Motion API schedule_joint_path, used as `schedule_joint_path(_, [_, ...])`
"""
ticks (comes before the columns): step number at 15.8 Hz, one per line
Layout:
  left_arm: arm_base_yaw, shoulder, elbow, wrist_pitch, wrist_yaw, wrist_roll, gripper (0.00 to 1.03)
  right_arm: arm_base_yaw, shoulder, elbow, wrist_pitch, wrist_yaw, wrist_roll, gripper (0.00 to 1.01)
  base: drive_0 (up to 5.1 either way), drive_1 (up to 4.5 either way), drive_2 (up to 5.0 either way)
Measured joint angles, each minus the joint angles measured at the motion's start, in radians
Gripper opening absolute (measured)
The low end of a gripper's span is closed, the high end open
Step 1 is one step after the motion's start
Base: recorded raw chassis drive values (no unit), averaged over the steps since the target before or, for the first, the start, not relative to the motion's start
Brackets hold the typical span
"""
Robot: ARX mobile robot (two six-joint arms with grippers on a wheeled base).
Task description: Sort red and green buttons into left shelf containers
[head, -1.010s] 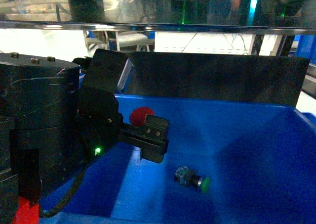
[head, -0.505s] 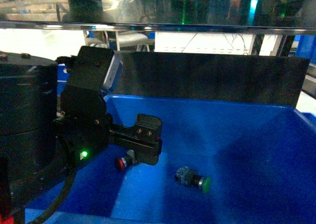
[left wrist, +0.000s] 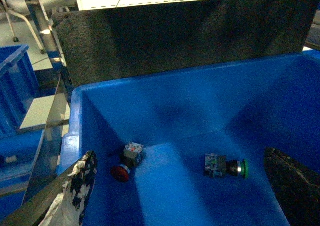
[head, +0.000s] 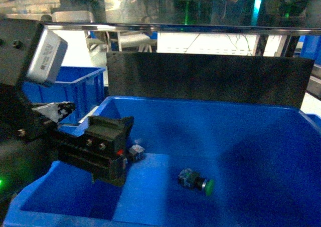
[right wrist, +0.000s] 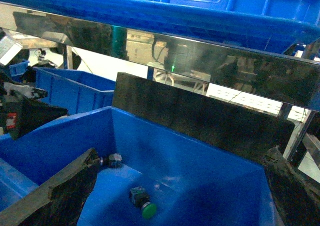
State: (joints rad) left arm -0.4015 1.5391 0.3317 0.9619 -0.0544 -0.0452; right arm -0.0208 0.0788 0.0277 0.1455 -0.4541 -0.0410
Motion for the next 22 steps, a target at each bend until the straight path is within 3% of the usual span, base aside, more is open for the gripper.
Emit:
schedule_joint_path(6, [0.067,-0.312,-0.179,-0.133,0.028,0.012,0.98,0.0,0.0,0.0,0.0,0.0,0.0,0.98,0.0,0.0,0.0])
schedule_joint_path(9, [0.096,-0.668,-0.234,-0.387,0.01,0.018,0.98,0.0,0.0,0.0,0.0,0.0,0.0,0.98,0.0,0.0,0.0])
schedule_joint_path(10, [0.15,-0.871,-0.25,-0.526,0.009,0.014,0.98,0.0,0.0,0.0,0.0,0.0,0.0,0.98,0.0,0.0,0.0])
schedule_joint_path(11, [0.207,-0.984,-0.256,-0.551,-0.004,0.01,0.98,0.0,0.0,0.0,0.0,0.0,0.0,0.98,0.0,0.0,0.0])
schedule_joint_path(12, [0.225,-1.028,-0.252,-0.534,-0.025,0.0,0.98,0.003,0.0,0.002,-0.011,0.012,0.0,0.98,0.0,0.0,0.0])
schedule_joint_path(13, [0.222,-1.023,-0.25,-0.539,-0.021,0.001,0.98,0.032,-0.009,0.027,-0.119,0.172,0.011,0.88,0.0,0.0,0.0])
schedule_joint_path(15, [0.217,-1.032,-0.272,-0.533,-0.109,0.024,0.8,0.024,-0.018,0.029,-0.159,0.403,0.02,0.69,0.0,0.0,0.0])
schedule_joint_path(16, [0.237,-1.061,-0.285,-0.554,-0.107,0.027,0.71,0.017,-0.024,0.029,-0.156,0.447,0.024,0.59,0.0,0.0,0.0])
schedule_joint_path(18, [0.281,-1.141,-0.29,-0.6,-0.071,0.027,0.44,0.021,-0.036,0.023,-0.152,0.448,0.024,0.32,0.0,0.0,0.0])
schedule_joint_path(19, [0.346,-1.163,-0.317,-0.587,0.016,0.03,0.29,0.021,-0.059,0.0,-0.143,0.449,0.024,0.17,0.0,0.0,0.0])
schedule_joint_path(20, [0.402,-1.18,-0.318,-0.611,0.037,0.03,0.18,0.021,-0.072,-0.016,-0.158,0.449,0.024,0.06,0.0,0.0,0.0])
schedule_joint_path(21, [0.407,-1.213,-0.318,-0.644,0.045,0.03,0.06,0.021,-0.074,-0.016,-0.153,0.451,0.026,0.02,0.0,0.0,0.0])
schedule_joint_path(22, [0.399,-1.246,-0.318,-0.657,0.056,0.031,0.02,0.021,-0.074,-0.016,-0.146,0.451,0.026,0.02,0.0,0.0,0.0])
